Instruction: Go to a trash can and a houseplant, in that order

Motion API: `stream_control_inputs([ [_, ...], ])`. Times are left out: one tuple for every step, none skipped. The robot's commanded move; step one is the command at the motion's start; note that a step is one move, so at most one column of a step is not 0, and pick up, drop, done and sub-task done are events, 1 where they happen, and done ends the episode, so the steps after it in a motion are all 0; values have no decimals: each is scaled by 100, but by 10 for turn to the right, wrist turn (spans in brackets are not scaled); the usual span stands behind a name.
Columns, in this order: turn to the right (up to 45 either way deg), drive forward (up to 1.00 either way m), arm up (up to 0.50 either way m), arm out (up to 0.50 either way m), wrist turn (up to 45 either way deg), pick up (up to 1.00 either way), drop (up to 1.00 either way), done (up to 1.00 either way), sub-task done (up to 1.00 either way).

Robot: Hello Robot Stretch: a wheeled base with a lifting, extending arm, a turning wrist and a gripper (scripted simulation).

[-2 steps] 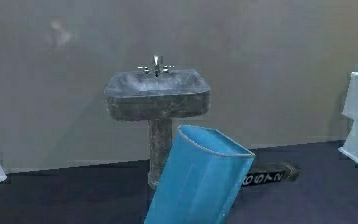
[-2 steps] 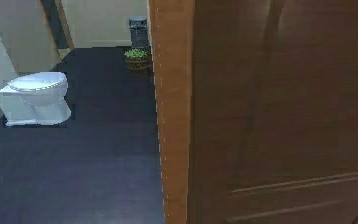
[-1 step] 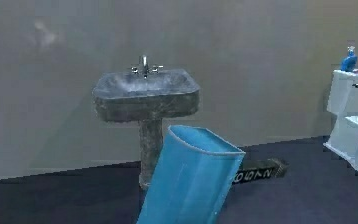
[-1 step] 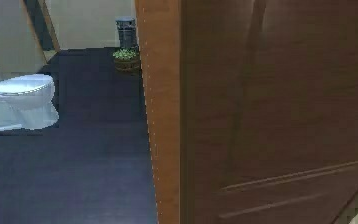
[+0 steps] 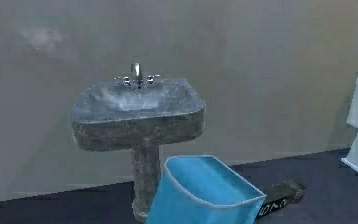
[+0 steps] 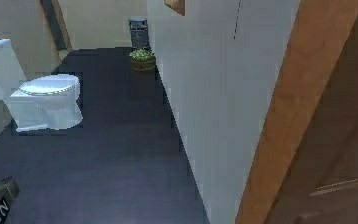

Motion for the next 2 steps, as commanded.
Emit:
stream_control_inputs([
  [450, 0, 0, 0, 0, 0, 0, 0, 0],
  [240, 0, 0, 0, 0, 0, 0, 0, 0],
])
